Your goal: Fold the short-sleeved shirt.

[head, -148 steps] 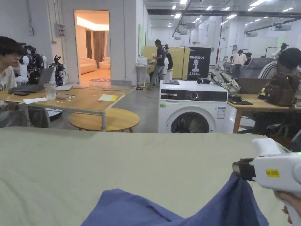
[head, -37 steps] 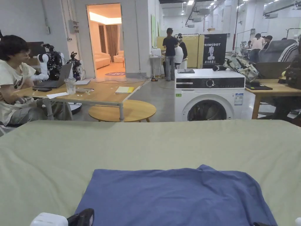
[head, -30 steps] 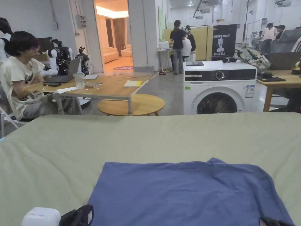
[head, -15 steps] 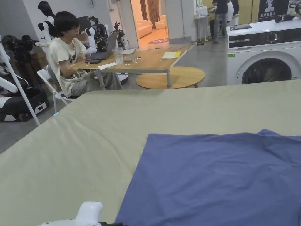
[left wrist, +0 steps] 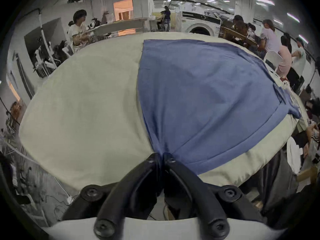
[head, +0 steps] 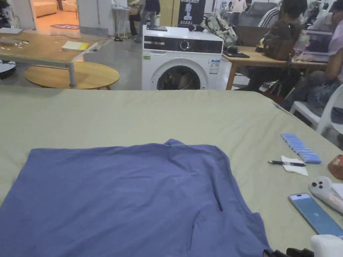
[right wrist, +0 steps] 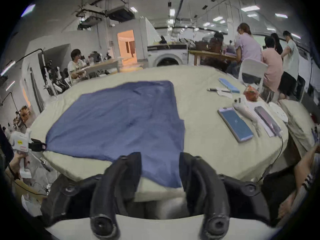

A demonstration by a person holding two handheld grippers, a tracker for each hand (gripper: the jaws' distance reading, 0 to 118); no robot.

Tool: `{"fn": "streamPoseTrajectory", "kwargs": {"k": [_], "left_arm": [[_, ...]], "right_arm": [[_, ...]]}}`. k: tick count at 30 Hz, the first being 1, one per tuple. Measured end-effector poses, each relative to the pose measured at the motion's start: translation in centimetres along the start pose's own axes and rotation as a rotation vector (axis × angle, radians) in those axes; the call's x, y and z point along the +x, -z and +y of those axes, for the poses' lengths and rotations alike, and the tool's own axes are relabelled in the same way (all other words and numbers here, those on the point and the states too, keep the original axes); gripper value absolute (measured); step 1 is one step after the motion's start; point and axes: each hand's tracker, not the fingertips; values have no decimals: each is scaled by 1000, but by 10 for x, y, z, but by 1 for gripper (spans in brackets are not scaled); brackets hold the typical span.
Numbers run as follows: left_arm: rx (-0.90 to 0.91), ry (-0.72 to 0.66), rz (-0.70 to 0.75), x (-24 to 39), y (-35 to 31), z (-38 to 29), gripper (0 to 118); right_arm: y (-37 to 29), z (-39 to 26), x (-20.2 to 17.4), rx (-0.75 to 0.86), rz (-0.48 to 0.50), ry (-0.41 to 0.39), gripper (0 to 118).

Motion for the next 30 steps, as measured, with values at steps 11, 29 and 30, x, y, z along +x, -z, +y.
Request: {"fn": "streamPoseTrajectory", "kwargs": {"k": [11, 29, 30], "left_arm": [[15, -30, 18, 10, -13, 0, 0], [199, -150, -135, -11, -32, 54, 0], [222, -134, -111, -15, -33, 69, 0]], "right_arm": [[50, -20, 10, -148, -16, -38, 34], [35, 46, 8, -52, 57, 17, 3], [40, 62, 9, -36, 60, 0, 3]]}}
